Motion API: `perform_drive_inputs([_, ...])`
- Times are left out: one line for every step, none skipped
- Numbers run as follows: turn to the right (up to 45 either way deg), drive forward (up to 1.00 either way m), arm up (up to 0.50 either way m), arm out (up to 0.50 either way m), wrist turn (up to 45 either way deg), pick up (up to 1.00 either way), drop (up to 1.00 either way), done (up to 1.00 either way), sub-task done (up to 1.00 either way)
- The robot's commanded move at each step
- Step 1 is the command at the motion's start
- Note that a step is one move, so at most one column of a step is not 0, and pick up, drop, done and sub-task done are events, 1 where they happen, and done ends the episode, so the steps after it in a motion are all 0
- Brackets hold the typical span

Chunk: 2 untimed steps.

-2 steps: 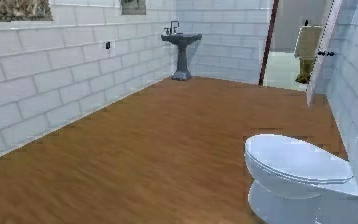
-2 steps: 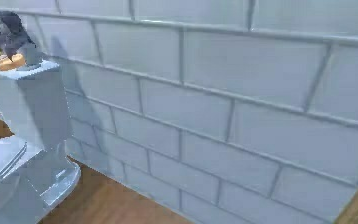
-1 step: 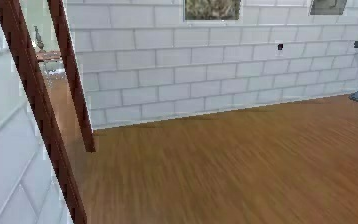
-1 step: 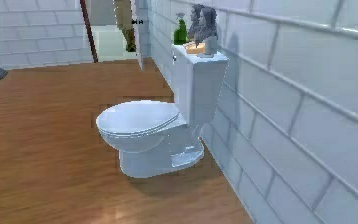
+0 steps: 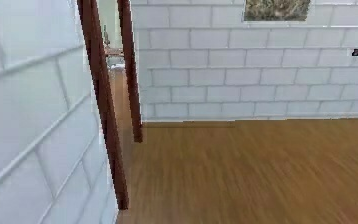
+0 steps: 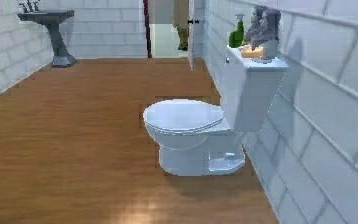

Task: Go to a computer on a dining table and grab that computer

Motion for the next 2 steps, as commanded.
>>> perform_drive_inputs([0.0,1.0,0.0,0.0,0.0,0.0,0.0,0.0,0.0])
perform_drive_inputs([-6.0,0.0,0.0,0.0,0.0,0.0,0.0,0.0,0.0])
